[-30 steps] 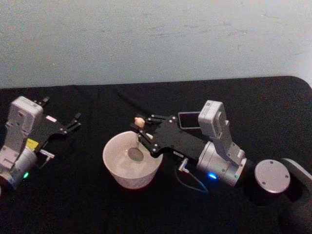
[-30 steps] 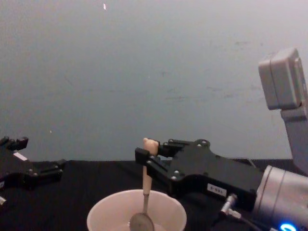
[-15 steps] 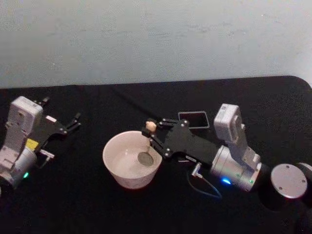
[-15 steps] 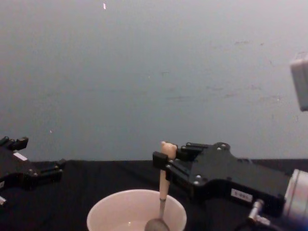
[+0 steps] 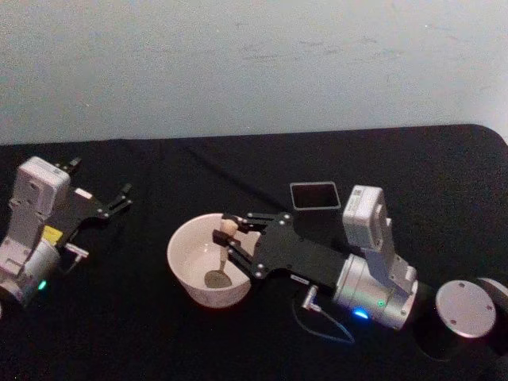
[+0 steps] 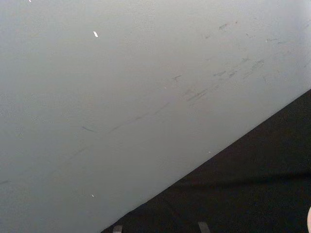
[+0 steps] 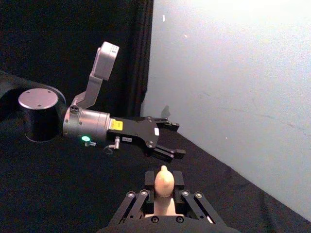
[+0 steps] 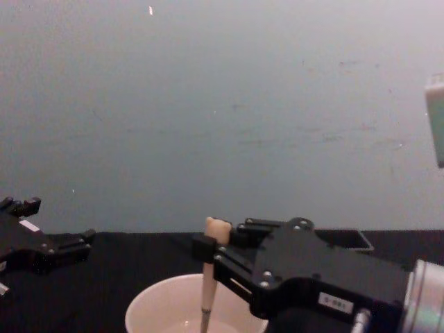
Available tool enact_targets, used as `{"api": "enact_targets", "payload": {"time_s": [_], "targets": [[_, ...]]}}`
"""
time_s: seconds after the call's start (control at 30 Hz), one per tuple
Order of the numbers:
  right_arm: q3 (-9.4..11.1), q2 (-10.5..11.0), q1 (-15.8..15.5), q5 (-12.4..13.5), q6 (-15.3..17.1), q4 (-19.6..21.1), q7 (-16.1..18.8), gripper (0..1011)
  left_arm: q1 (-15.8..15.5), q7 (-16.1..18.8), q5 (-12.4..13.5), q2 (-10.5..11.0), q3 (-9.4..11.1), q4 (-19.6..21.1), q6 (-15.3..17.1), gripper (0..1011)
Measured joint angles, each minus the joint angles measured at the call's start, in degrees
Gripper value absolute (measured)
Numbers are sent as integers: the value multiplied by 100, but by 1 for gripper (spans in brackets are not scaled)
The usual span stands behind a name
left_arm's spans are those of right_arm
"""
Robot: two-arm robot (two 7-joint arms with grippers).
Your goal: Pick up the stirring spoon with one hand, stir inside the cup, then place it back in its original position.
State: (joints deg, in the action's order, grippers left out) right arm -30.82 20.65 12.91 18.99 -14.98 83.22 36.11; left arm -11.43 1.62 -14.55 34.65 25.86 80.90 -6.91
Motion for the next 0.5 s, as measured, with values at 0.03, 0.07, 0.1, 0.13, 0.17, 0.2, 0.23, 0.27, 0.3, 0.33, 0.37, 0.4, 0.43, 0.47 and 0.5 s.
{"api": "enact_targets", "payload": {"time_s": [0.03,0.07,0.1,0.13,0.17,0.2,0.23,0.27,0.3,0.33,0.37,0.4,0.43,0.47,0.5], "targets": [[-10,-16,15,-2,2,-14,-4,215,0,0,0,0,0,0,0,1001],[-21,-39,32,-4,2,-32,-9,215,0,0,0,0,0,0,0,1002],[-39,-83,73,-6,3,-67,-24,215,0,0,0,0,0,0,0,1001],[-45,-99,89,-9,2,-83,-33,215,0,0,0,0,0,0,0,1001],[-53,-124,116,-16,-1,-114,-44,215,0,0,0,0,0,0,0,1001],[-65,-171,165,-32,-10,-168,-65,215,0,0,0,0,0,0,0,1001],[-70,-198,193,-45,-17,-202,-82,215,0,0,0,0,0,0,0,1001],[-73,-220,223,-59,-25,-238,-97,215,0,0,0,0,0,0,0,1001],[-76,-241,247,-78,-32,-273,-117,215,0,0,0,0,0,0,0,1001],[-78,-284,298,-115,-49,-347,-160,215,0,0,0,0,0,0,0,1001],[-78,-302,319,-135,-56,-378,-188,215,0,0,0,0,0,0,0,1001],[-77,-321,342,-157,-63,-410,-207,215,0,0,0,0,0,0,0,1001],[-66,-350,382,-186,-74,-470,-245,215,0,0,0,0,0,0,0,1001],[-57,-360,400,-198,-79,-497,-264,215,0,0,0,0,0,0,0,1001],[-48,-370,414,-209,-85,-521,-277,215,0,0,0,0,0,0,0,1001]]}}
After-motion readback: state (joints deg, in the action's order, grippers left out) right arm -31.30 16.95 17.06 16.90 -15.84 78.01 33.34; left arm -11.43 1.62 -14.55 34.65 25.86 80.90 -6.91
